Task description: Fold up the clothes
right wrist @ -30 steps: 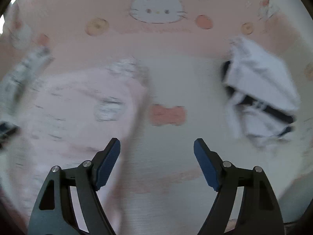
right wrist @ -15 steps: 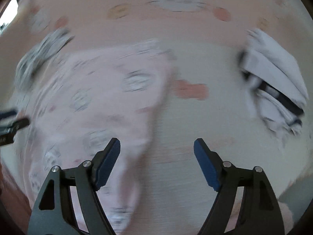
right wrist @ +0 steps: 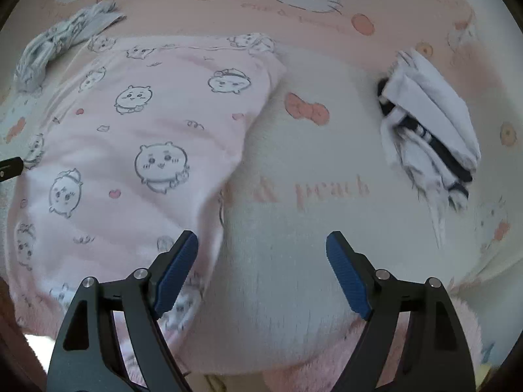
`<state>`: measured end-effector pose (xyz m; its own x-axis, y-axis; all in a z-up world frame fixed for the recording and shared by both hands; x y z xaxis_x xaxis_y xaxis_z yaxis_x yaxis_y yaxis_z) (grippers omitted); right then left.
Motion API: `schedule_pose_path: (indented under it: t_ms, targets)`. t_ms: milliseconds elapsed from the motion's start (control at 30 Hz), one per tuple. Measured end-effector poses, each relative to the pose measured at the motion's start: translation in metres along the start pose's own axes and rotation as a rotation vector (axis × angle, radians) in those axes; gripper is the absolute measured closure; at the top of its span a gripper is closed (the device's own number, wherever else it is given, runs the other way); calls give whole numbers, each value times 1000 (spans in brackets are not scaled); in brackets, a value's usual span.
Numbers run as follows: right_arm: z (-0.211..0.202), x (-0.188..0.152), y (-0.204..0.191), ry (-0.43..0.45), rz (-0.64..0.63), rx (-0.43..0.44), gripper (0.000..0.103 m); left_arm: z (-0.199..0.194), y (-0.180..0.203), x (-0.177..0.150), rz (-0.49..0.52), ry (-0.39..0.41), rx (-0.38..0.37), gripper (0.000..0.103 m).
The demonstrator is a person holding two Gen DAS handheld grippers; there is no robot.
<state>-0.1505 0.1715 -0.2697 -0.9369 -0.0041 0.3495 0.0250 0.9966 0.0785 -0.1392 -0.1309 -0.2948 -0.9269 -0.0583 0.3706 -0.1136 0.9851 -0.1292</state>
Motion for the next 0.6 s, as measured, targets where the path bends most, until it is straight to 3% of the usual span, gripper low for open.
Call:
schedule_pose_path:
  t_ms: [167, 233, 367, 433, 600]
  targets:
    - [0, 23, -8, 19, 0, 37, 21, -13, 42, 4, 72, 56, -80, 13]
    - [2, 26, -15, 29, -11, 48, 21, -25, 91, 2, 90, 72, -102, 13]
    - [7, 24, -28, 10, -25, 73, 21, 9, 111, 21, 126, 51, -148, 13]
    - [15, 30, -33, -3, -34, 80, 21, 30, 129, 27, 151, 19, -150, 13]
    - [29, 20, -37, -42, -66, 84, 20, 26, 124, 7, 242, -10, -71, 13]
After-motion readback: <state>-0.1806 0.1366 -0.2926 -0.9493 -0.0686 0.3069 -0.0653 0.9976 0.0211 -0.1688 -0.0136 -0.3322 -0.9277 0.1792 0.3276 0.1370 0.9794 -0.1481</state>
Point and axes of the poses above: each gripper's, at about its wrist camera, not at the fingertips, and z roughly the way its jaws point, y to its right, x to its top, the point moved 7 cm from there along z, roughly the way its jaws point, and after that the axes turned 8 degrees about x, right-handed, at the moved point
